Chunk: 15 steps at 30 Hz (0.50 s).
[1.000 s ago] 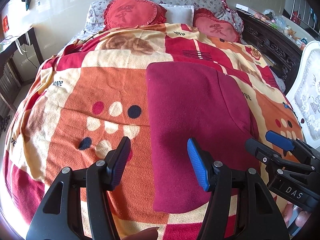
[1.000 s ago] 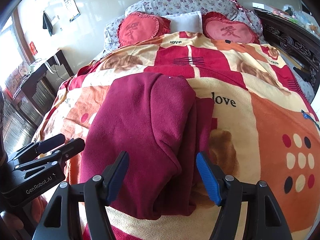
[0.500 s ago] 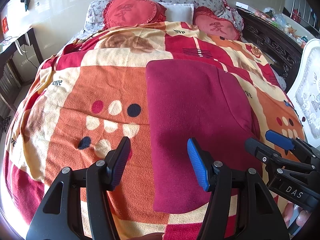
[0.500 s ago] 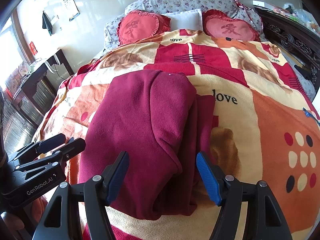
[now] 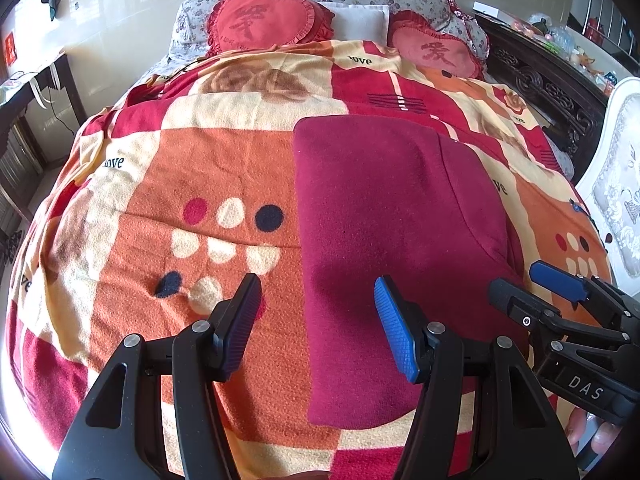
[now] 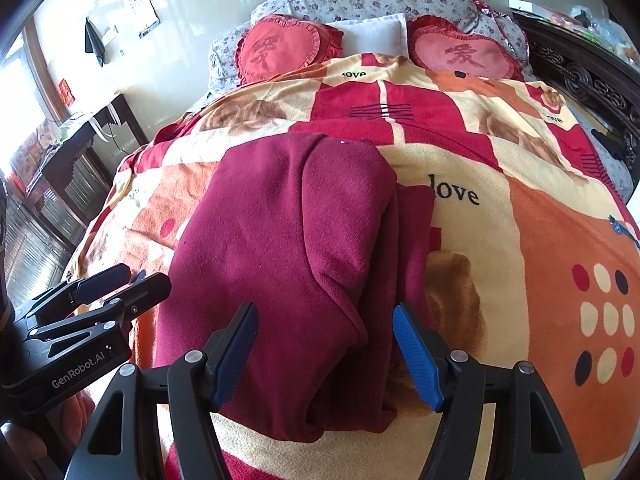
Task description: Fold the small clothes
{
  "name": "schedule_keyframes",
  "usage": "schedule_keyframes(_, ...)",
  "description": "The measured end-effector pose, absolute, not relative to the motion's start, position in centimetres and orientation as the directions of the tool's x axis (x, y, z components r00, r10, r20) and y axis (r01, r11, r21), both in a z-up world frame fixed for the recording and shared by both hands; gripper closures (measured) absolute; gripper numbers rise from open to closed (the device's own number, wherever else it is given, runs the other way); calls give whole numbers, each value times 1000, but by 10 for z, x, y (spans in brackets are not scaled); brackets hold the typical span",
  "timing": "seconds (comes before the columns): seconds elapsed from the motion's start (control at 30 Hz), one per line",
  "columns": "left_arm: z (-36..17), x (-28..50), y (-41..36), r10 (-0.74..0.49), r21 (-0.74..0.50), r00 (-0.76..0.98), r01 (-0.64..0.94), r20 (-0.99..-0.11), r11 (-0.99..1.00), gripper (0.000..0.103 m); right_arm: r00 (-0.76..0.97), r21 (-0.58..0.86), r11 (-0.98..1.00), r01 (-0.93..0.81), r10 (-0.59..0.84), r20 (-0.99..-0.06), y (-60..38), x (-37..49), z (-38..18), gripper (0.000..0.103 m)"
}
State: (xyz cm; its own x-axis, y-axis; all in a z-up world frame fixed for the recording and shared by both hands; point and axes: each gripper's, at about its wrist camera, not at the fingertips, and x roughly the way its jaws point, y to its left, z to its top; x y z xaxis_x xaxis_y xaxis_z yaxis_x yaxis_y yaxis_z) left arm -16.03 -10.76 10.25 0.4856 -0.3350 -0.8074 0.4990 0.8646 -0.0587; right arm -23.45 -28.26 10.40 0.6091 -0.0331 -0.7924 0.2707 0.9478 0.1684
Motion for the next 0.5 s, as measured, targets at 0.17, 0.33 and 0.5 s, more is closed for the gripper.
schedule_keyframes(0.17, 102, -160, -108, -335, -58, 484, 500, -808, 864, 44, 605, 173, 947, 272, -28, -796, -284, -233, 102, 35)
schedule_keyframes(0.33, 98, -159, -108, -334, -58, 485, 500, -808, 864, 44, 599, 176, 946, 274, -25, -800, -286, -232, 100, 35)
schedule_keyframes(0.5, 100, -154, -104, -351, -70, 495, 500, -795, 863, 44, 601, 182, 944, 274, -21, -799, -287, -232, 98, 35)
